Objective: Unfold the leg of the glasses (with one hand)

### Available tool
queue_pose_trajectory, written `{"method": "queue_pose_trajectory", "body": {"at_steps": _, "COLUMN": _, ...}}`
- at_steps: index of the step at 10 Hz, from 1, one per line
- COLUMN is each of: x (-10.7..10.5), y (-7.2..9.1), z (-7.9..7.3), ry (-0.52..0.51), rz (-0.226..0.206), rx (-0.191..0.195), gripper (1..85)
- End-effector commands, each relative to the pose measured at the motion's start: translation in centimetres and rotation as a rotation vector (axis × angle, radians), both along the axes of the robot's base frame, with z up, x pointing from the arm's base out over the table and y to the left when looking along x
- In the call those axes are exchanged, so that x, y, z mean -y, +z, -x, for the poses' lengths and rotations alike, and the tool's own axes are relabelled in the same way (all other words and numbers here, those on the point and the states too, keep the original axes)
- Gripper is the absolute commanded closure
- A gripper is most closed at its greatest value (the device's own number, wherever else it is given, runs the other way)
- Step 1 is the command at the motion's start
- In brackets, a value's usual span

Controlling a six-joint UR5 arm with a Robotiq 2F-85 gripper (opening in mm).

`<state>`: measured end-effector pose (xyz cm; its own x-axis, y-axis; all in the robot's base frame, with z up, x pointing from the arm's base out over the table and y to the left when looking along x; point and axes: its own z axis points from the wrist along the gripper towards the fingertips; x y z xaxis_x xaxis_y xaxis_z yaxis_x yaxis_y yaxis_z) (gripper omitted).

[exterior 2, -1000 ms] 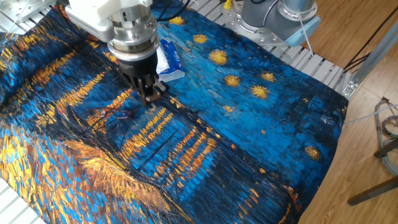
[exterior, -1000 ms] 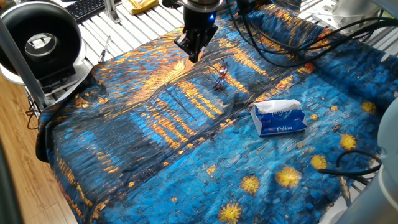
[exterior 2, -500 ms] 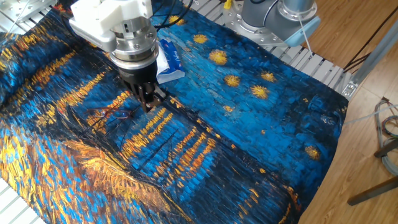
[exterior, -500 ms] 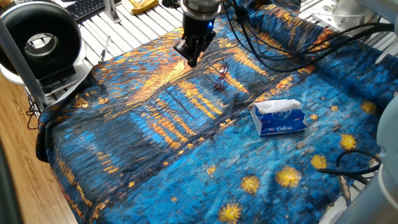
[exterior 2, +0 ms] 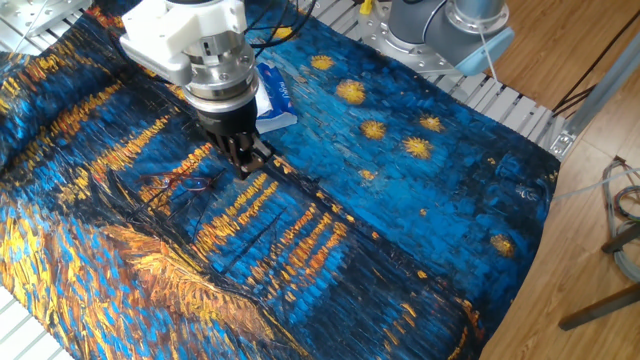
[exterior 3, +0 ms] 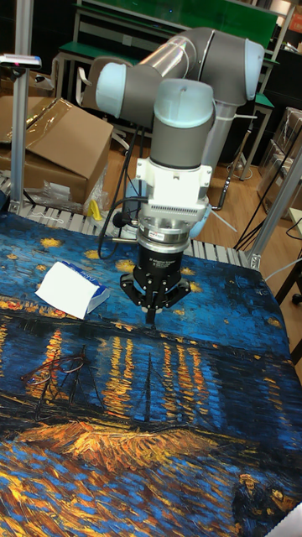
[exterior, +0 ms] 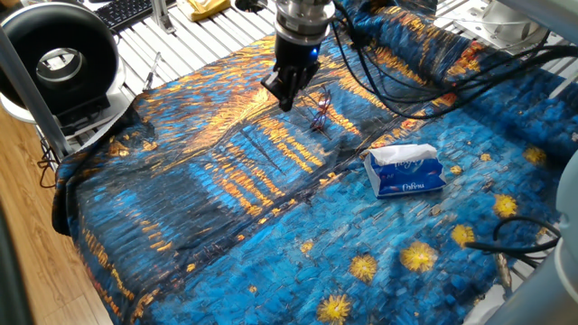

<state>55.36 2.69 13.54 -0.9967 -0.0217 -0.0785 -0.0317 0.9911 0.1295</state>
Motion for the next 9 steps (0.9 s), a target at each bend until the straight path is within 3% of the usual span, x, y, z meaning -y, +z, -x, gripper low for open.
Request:
{"method": "queue_pose_trajectory", "body": {"at_steps": 1, "x": -0.69, "y": -0.24, "z": 0.22, "ry": -0.006, "rz": -0.047, "rx": 0.014, "gripper": 84.7}}
{"method": "queue_pose_trajectory", "body": {"at_steps": 9, "x": -0.29, "y": 0.33, "z": -0.39, "ry": 0.022, "rz": -0.009, "rx": 0.013, "gripper": 84.7}}
